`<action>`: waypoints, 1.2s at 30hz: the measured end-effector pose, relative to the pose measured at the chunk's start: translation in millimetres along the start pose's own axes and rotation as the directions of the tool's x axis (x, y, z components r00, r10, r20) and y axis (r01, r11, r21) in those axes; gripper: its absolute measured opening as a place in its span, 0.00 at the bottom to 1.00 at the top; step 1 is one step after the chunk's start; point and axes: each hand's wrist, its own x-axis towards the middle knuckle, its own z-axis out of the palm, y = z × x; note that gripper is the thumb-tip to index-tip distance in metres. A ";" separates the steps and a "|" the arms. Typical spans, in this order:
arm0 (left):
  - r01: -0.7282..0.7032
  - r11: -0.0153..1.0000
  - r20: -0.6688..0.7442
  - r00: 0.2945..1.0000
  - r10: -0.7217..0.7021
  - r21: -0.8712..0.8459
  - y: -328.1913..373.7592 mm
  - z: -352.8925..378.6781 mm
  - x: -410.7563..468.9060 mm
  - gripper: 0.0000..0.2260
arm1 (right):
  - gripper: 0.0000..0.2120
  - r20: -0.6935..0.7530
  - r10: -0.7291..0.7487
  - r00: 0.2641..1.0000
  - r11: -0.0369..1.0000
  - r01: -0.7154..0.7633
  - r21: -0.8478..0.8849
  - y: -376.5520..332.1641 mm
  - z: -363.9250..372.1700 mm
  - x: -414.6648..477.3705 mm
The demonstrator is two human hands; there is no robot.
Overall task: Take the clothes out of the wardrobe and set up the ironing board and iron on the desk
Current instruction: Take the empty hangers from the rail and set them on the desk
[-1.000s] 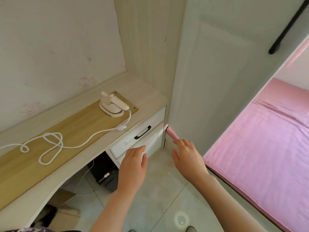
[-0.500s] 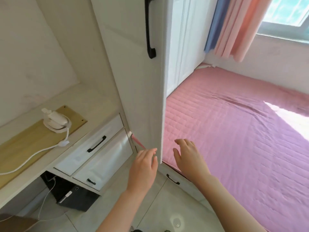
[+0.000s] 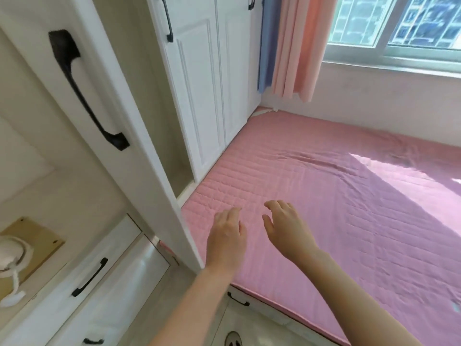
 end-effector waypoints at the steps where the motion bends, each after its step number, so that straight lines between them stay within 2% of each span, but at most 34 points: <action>1: 0.006 1.000 -0.017 1.000 -0.005 0.022 0.9 1.4 13.5 0.16 | 0.16 0.005 -0.001 1.000 1.000 0.001 0.001 2.3 -0.9 12.0; 6: 0.042 0.991 -0.098 0.995 -0.030 0.130 -1.2 5.8 73.2 0.16 | 0.16 0.001 -0.038 0.999 0.999 0.038 0.009 6.2 -2.3 75.3; 8: 0.098 0.980 -0.130 0.989 -0.076 0.175 -3.2 6.0 92.6 0.16 | 0.16 -0.005 -0.060 0.998 0.998 0.060 0.018 5.0 -3.4 99.4; 12: 0.230 0.962 -0.233 0.953 -0.192 0.147 -5.3 4.3 128.8 0.16 | 0.15 0.021 -0.108 0.994 0.993 0.107 0.042 0.4 -5.9 147.6; 16: 0.343 0.932 -0.324 0.900 -0.291 0.119 -10.1 -3.8 167.5 0.16 | 0.15 0.028 -0.232 0.972 0.972 0.230 0.052 -8.2 -9.2 195.4; 22: 0.476 0.867 -0.507 0.788 -0.349 0.144 -26.5 -37.9 226.2 0.16 | 0.15 0.076 -0.437 0.896 0.899 0.433 0.061 -38.7 -16.6 271.3; 26: 0.535 0.826 -0.611 0.719 -0.332 0.181 -35.5 -73.4 259.0 0.15 | 0.14 0.065 -0.580 0.812 0.814 0.574 0.091 -67.3 -22.9 315.8; 36: 0.655 0.739 -0.795 0.527 -0.300 0.155 -62.0 -173.4 320.4 0.14 | 0.11 0.002 -0.758 0.652 0.640 0.745 0.189 -175.0 -43.6 413.1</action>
